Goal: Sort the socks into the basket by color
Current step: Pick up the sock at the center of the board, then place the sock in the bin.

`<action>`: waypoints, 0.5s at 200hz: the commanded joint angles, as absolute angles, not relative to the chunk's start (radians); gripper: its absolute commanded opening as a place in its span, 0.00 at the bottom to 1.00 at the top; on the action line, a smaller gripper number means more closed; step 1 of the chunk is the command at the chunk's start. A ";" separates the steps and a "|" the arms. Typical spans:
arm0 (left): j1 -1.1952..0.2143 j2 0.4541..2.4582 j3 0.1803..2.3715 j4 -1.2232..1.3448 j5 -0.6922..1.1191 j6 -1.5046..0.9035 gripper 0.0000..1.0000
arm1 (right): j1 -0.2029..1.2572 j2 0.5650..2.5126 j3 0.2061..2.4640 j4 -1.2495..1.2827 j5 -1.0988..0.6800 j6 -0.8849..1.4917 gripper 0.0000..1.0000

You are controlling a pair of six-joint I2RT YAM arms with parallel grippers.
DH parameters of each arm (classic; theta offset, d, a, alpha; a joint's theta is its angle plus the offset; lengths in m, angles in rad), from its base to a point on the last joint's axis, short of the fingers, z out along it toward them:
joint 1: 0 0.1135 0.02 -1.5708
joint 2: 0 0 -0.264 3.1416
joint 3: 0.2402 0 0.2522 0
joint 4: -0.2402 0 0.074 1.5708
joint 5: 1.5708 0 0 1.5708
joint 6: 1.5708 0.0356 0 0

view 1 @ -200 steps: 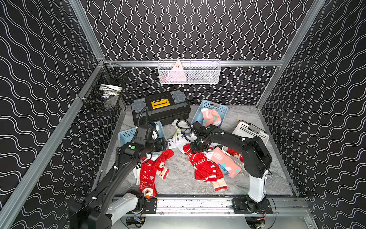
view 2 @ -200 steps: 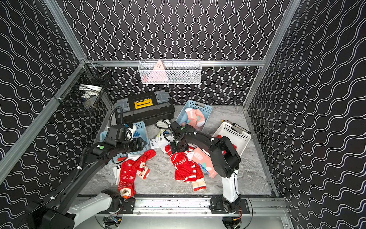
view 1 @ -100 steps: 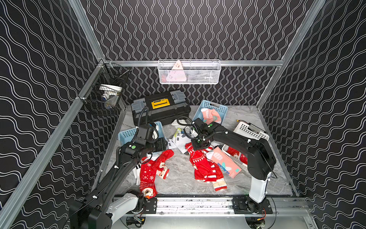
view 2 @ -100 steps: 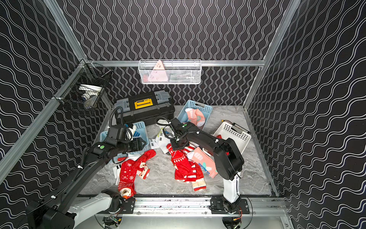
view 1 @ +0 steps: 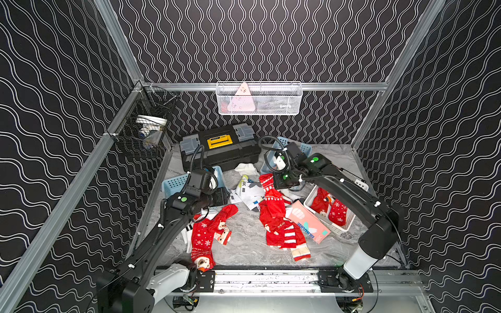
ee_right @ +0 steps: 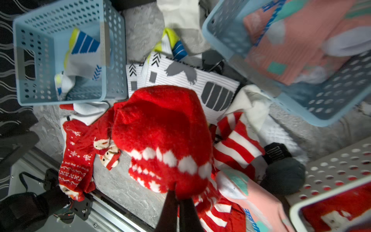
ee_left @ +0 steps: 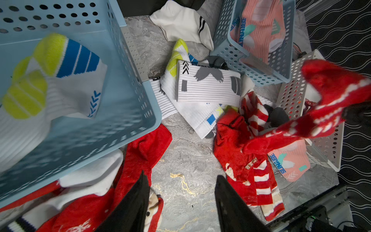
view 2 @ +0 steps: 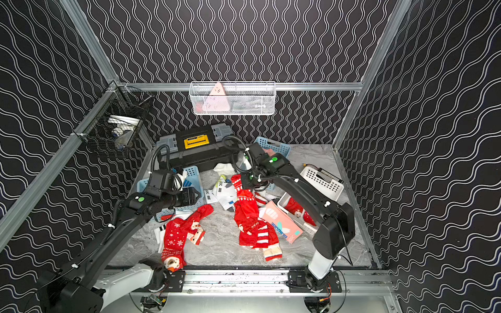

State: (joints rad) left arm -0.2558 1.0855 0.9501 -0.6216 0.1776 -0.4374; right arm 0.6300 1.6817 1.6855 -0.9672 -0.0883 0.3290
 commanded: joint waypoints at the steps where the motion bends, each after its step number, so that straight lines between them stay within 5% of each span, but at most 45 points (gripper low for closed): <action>1: -0.257 1.085 0.965 -0.634 0.168 -0.408 0.57 | 0.573 1.633 1.703 -1.015 -0.088 0.354 0.00; 100: -0.296 1.106 0.974 -0.676 0.167 -0.384 0.56 | 0.187 1.483 1.721 -1.056 -0.084 0.367 0.00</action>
State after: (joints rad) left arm -0.2779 1.0992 0.9607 -0.6590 0.1761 -0.3965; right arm 0.2504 1.5101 1.7260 -1.0298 -0.0929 0.3485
